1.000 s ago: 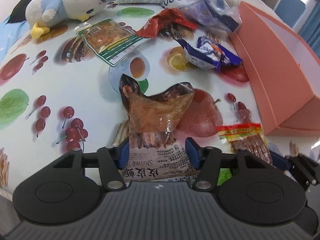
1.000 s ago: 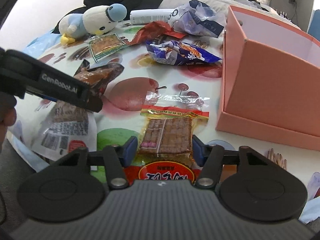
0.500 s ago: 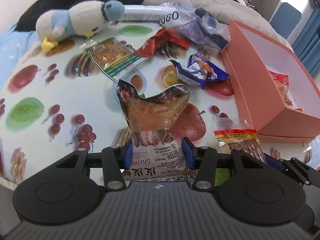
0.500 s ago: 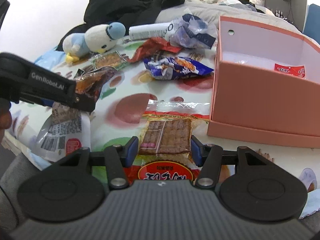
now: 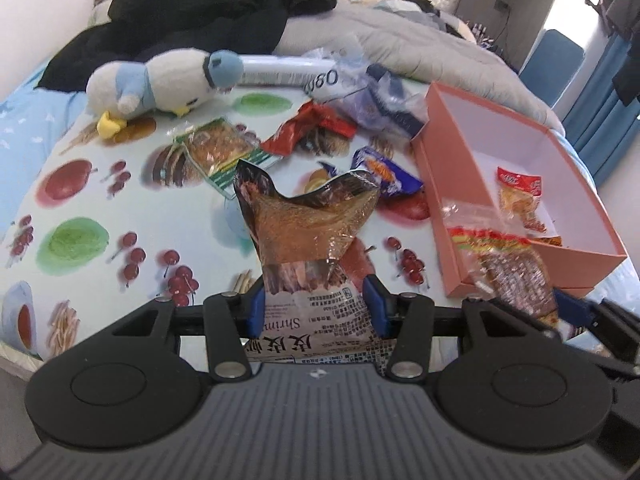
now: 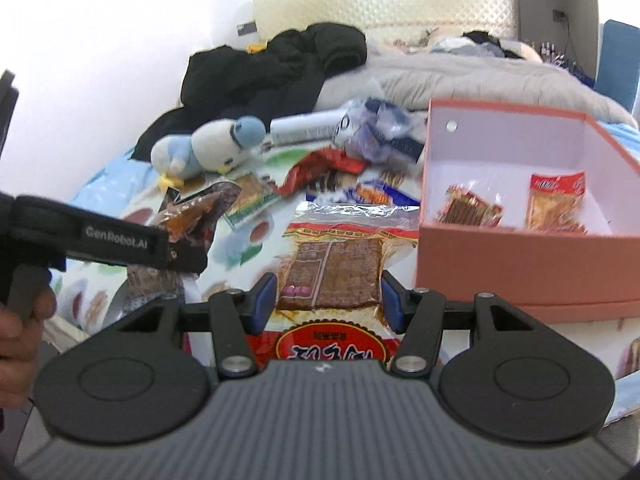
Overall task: Organize snacks
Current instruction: 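Lift both held packets and carry them over the pink box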
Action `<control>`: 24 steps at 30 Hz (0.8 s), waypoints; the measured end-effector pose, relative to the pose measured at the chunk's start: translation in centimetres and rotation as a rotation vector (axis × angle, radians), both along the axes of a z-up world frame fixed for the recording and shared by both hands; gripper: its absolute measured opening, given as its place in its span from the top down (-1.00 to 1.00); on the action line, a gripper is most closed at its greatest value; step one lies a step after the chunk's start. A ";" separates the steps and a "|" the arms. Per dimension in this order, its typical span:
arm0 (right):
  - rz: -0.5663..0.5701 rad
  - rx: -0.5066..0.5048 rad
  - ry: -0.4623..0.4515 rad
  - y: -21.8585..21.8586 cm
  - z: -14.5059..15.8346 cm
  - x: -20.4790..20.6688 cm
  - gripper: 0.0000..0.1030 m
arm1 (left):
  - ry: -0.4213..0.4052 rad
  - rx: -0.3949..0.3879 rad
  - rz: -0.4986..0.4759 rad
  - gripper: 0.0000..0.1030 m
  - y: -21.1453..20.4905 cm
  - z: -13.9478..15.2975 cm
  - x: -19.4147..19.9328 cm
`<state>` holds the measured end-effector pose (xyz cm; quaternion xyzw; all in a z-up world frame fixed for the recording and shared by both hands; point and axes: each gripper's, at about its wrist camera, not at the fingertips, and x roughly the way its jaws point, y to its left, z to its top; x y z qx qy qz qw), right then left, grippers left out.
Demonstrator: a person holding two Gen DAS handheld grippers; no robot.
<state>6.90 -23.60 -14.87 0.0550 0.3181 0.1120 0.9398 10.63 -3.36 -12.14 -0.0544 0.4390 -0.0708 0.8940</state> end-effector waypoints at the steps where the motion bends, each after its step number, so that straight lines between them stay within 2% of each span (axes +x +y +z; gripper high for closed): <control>1: -0.003 -0.003 -0.014 -0.2 0.6 -0.2 -0.10 | -0.009 -0.006 -0.008 -0.06 -0.2 0.5 -0.2; 7: -0.051 -0.015 -0.070 -1.6 3.1 -1.6 -0.10 | -0.051 -0.033 -0.057 -0.06 -2.1 2.5 -0.9; 11: -0.102 -0.020 -0.091 -3.3 4.2 -2.5 -0.10 | -0.077 -0.042 -0.118 -0.06 -4.3 2.6 -1.1; 15: -0.152 -0.043 -0.087 -4.6 3.9 -2.9 -0.10 | -0.059 -0.063 -0.157 -0.05 -6.0 1.9 -0.6; 19: -0.188 -0.039 -0.070 -6.0 3.3 -2.8 -0.10 | -0.106 -0.049 -0.190 -0.05 -7.7 2.7 0.2; 24: -0.242 -0.028 -0.107 -8.0 4.2 -1.9 -0.10 | -0.170 -0.047 -0.235 -0.05 -9.8 4.5 2.1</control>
